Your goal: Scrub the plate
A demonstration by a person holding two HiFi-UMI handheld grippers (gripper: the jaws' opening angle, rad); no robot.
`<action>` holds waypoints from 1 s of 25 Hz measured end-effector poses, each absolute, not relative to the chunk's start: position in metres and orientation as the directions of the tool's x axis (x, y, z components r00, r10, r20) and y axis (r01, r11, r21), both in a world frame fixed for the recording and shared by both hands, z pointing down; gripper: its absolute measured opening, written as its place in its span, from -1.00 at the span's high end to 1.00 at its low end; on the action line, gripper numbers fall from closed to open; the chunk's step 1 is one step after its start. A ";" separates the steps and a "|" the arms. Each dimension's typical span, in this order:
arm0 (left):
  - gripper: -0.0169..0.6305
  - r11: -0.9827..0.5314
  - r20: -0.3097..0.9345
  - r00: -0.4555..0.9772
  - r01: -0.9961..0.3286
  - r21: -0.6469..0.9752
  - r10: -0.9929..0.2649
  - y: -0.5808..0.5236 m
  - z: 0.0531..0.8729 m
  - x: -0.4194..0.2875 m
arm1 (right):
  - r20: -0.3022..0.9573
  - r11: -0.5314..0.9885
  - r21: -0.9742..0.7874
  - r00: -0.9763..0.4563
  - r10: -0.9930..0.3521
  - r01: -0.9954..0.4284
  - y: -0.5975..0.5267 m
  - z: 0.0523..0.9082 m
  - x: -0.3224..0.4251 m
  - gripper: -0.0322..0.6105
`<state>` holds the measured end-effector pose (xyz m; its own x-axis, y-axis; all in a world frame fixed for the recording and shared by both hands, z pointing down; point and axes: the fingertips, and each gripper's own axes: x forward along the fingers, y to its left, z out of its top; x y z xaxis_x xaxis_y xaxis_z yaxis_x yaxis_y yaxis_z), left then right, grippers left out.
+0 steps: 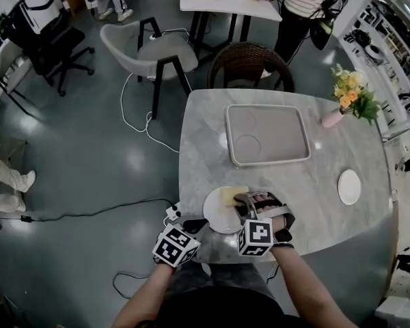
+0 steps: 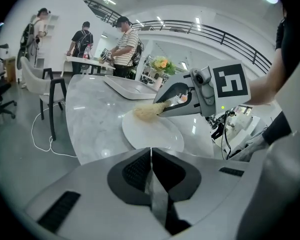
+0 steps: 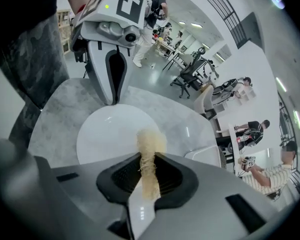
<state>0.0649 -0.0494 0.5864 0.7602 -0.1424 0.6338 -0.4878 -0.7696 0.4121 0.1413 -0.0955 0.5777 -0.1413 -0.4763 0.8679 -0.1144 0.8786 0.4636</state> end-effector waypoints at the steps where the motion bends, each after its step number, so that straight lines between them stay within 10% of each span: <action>1: 0.90 -0.768 0.634 0.761 -0.487 0.417 -0.139 -0.049 0.587 0.065 | 0.870 0.879 0.460 -0.134 -0.475 -0.129 -0.093 0.578 0.146 0.67; 25: 0.91 -0.781 0.658 0.749 -0.457 0.426 -0.079 -0.052 0.597 0.057 | 0.924 0.943 0.326 -0.188 -0.332 -0.066 0.002 0.577 0.161 0.67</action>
